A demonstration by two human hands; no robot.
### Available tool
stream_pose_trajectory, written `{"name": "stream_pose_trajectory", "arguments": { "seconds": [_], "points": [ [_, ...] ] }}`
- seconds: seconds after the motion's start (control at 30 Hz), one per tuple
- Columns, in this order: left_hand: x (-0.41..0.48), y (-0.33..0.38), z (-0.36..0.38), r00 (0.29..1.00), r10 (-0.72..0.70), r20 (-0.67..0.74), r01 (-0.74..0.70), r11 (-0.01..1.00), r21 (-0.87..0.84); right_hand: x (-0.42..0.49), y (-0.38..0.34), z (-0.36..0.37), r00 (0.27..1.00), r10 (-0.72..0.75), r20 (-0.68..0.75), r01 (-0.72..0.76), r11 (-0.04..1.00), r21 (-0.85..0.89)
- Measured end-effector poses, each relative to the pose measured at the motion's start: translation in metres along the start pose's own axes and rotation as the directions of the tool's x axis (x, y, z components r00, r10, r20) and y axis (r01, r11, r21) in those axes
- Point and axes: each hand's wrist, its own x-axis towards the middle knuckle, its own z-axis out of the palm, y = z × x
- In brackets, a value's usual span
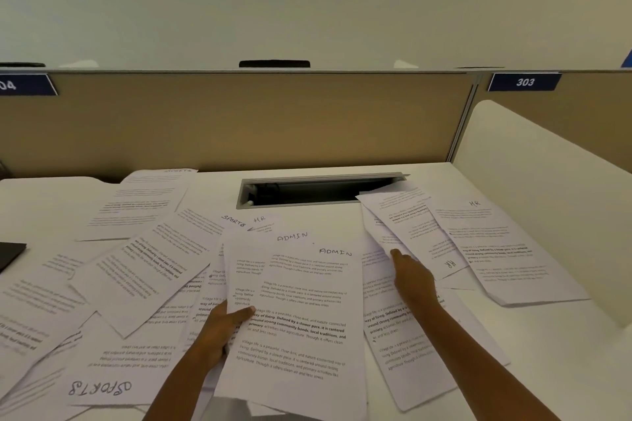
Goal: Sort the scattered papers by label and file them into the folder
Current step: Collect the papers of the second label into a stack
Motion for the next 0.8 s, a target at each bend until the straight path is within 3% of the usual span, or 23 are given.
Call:
{"name": "stream_pose_trajectory", "arguments": {
  "seconds": [0.1, 0.2, 0.33, 0.47, 0.6, 0.67, 0.73, 0.8],
  "points": [
    [0.0, 0.001, -0.002, 1.0, -0.006, 0.022, 0.006, 1.0, -0.006, 0.005, -0.003, -0.012, 0.983, 0.067, -0.172, -0.037, 0.985, 0.171],
    [0.001, 0.003, -0.003, 0.999, -0.019, 0.041, 0.019, 1.0, 0.003, 0.004, -0.023, -0.034, 0.923, 0.012, -0.385, 0.149, 0.91, 0.386],
    [-0.003, 0.006, -0.004, 0.999, -0.03, 0.043, 0.03, 0.999, 0.014, -0.006, -0.062, -0.076, 0.905, -0.106, -0.412, 0.346, 0.747, 0.568],
    [-0.008, 0.01, -0.005, 0.999, -0.02, 0.046, 0.02, 1.0, -0.009, -0.012, -0.078, -0.098, 0.839, -0.204, -0.505, 0.521, 0.57, 0.636],
    [-0.011, 0.012, -0.008, 0.995, -0.08, 0.054, 0.087, 0.985, -0.148, -0.006, -0.067, -0.094, 0.931, -0.143, -0.337, 0.362, 0.489, 0.793],
    [-0.013, 0.014, -0.008, 0.997, -0.035, 0.075, 0.049, 0.98, -0.193, -0.003, -0.056, -0.087, 0.972, -0.156, -0.175, 0.221, 0.356, 0.908],
    [-0.01, 0.015, -0.011, 0.997, -0.049, 0.067, 0.067, 0.954, -0.292, -0.001, -0.045, -0.08, 0.981, -0.193, -0.004, 0.049, 0.227, 0.973],
    [-0.002, 0.015, -0.016, 0.985, -0.094, 0.144, 0.142, 0.915, -0.377, 0.002, -0.035, -0.071, 0.973, -0.196, 0.121, -0.074, 0.23, 0.97]
  ]
}}
